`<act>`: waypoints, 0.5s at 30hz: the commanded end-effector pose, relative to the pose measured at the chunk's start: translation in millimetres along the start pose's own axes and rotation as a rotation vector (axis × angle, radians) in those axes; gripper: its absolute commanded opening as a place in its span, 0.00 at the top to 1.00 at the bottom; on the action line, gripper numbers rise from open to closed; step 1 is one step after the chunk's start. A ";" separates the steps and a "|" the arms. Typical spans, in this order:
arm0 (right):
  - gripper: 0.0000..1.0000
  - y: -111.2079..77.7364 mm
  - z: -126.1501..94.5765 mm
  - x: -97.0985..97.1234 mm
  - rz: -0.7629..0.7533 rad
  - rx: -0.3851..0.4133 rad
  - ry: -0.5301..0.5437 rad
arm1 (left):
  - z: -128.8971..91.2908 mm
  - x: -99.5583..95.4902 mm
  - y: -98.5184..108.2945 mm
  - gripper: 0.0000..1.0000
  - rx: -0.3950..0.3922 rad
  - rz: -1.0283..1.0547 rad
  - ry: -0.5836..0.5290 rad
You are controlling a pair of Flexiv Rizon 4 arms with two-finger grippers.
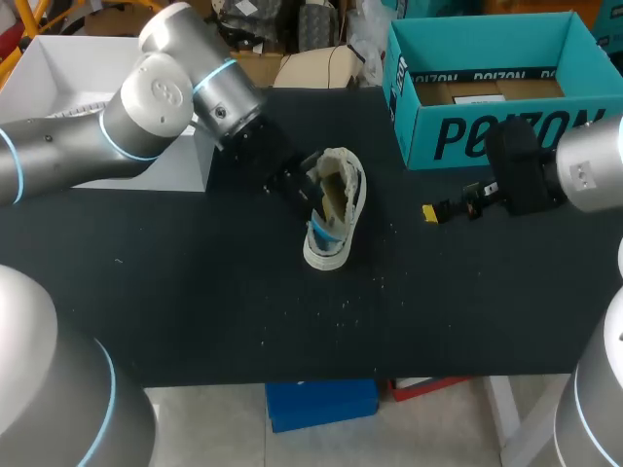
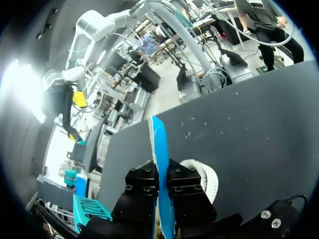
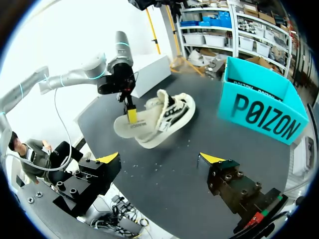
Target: Take the shoe out of the shoebox, open the shoe tongue, remove and reinsert the insole, then place the shoe into the shoebox
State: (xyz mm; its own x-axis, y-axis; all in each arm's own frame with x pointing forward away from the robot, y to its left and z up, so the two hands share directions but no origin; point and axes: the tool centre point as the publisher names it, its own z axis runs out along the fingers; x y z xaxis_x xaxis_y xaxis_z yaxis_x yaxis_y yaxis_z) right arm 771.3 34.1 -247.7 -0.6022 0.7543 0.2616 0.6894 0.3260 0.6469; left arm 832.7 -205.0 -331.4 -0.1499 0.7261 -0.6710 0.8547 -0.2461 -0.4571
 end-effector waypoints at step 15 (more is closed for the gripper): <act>0.00 0.8 -0.1 0.3 0.001 0.003 0.000 | 4.8 5.6 21.9 1.00 -0.080 -0.022 -0.049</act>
State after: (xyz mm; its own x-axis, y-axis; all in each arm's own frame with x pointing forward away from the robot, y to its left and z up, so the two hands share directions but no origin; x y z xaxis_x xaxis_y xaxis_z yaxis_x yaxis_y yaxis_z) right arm 771.3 34.0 -247.7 -0.6021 0.7544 0.2615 0.6894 0.3260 0.6470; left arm 844.4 -208.2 -345.2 -0.1939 0.6988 -0.6885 0.8862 -0.1762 -0.4284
